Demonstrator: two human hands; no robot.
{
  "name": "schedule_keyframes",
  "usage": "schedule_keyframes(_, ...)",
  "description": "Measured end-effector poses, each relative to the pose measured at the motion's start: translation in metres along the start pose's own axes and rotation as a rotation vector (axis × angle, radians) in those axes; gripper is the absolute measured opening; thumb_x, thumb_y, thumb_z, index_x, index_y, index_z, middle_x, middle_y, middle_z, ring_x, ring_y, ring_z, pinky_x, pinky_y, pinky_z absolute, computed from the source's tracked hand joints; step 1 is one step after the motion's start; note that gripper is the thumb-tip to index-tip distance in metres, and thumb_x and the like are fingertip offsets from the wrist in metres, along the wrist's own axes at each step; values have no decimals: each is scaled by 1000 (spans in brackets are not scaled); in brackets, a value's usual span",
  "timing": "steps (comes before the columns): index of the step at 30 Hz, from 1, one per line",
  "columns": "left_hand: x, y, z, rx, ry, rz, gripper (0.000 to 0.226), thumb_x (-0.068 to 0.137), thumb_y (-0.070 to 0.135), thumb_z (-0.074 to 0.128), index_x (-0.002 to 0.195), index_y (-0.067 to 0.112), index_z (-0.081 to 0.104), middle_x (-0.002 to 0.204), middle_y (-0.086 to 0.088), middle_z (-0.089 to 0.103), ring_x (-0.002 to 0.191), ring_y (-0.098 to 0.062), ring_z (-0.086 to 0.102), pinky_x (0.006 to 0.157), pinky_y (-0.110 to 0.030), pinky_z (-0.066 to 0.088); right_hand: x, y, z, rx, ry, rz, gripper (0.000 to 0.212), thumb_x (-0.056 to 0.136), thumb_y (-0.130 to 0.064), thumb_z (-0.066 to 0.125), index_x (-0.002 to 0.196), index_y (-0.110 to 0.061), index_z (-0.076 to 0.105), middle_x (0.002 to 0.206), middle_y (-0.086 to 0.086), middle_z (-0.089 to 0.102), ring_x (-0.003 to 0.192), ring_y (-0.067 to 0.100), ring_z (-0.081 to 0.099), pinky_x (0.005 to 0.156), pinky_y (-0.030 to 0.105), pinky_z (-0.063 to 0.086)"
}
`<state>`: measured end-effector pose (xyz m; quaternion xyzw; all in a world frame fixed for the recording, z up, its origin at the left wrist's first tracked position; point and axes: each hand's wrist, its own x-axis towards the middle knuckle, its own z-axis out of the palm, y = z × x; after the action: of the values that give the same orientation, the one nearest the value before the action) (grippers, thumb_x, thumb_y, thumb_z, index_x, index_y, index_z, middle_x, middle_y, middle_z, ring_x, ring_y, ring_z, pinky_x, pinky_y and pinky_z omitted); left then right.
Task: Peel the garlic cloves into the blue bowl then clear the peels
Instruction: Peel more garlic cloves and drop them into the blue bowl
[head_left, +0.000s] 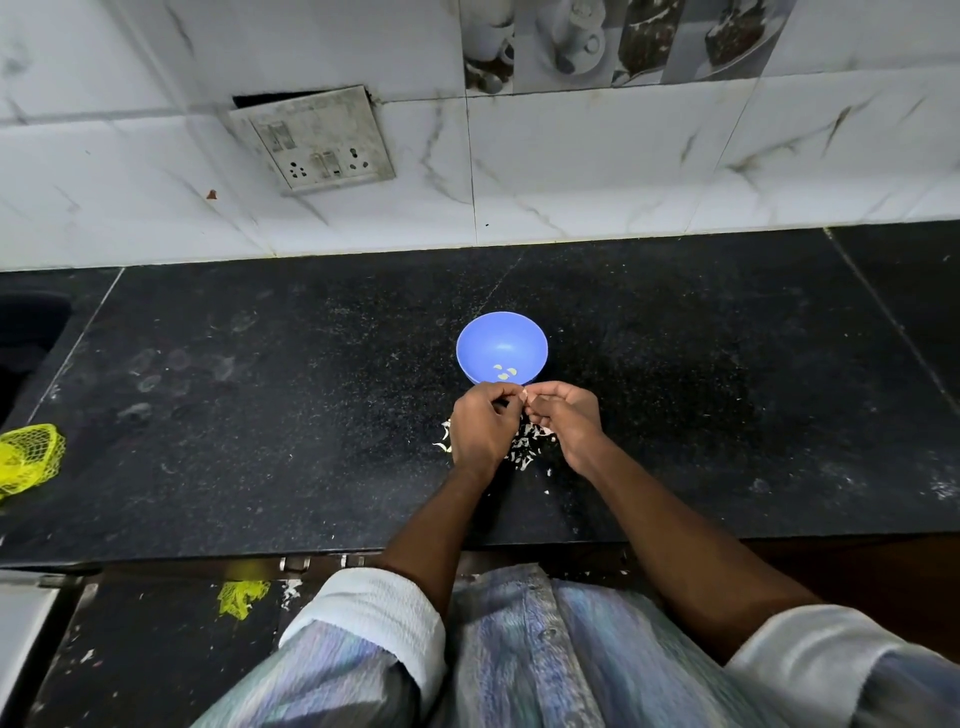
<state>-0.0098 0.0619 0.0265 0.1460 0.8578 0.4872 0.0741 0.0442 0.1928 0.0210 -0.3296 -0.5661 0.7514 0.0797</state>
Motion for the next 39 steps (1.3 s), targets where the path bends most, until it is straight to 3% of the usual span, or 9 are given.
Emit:
schedule_keyframes(8, 0, 3, -3, 80, -48, 87, 11, 89, 23, 72, 88, 24, 83, 76, 9, 77, 67, -9, 70, 64, -37, 58, 0, -2, -1, -87, 10, -20, 9, 89, 4, 72, 98, 3, 74, 83, 14, 76, 73, 19, 62, 63, 21, 54)
schedule_keyframes(16, 2, 0, -1, 19, -7, 119, 10, 85, 18, 75, 77, 18, 82, 78, 7, 76, 70, -9, 69, 65, -36, 56, 2, -1, -3, -44, -32, 27, 8, 91, 0, 72, 98, -1, 75, 87, 13, 75, 78, 20, 63, 74, 29, 54)
schedule_keyframes(21, 5, 2, 2, -95, 26, -11, 6, 88, 19, 78, 83, 19, 83, 72, 6, 76, 67, -8, 70, 68, -28, 58, 1, -4, -1, -45, -29, 43, 13, 91, 7, 68, 100, 0, 75, 84, 10, 77, 75, 17, 67, 71, 24, 55)
schedule_keyframes(25, 7, -3, 1, -130, -35, -79, 8, 84, 21, 88, 92, 21, 84, 74, 18, 76, 73, -1, 74, 74, -24, 60, -2, -7, 1, -142, -26, -29, 13, 84, 10, 71, 94, 4, 75, 83, 16, 77, 69, 16, 64, 66, 24, 53)
schedule_keyframes(31, 6, 0, 1, -55, 28, -136, 4, 85, 32, 86, 88, 32, 84, 81, 16, 78, 76, 0, 73, 73, -28, 59, 2, -4, 1, -71, -20, 16, 14, 83, 8, 72, 94, 1, 77, 90, 23, 77, 79, 24, 71, 82, 35, 58)
schedule_keyframes(39, 6, -5, 3, -211, 10, -139, 21, 81, 3, 85, 95, 18, 84, 85, 11, 80, 77, -7, 76, 82, -34, 64, -5, -7, 0, 32, -62, 88, 22, 87, 10, 68, 108, 6, 73, 93, 20, 77, 82, 21, 73, 78, 26, 61)
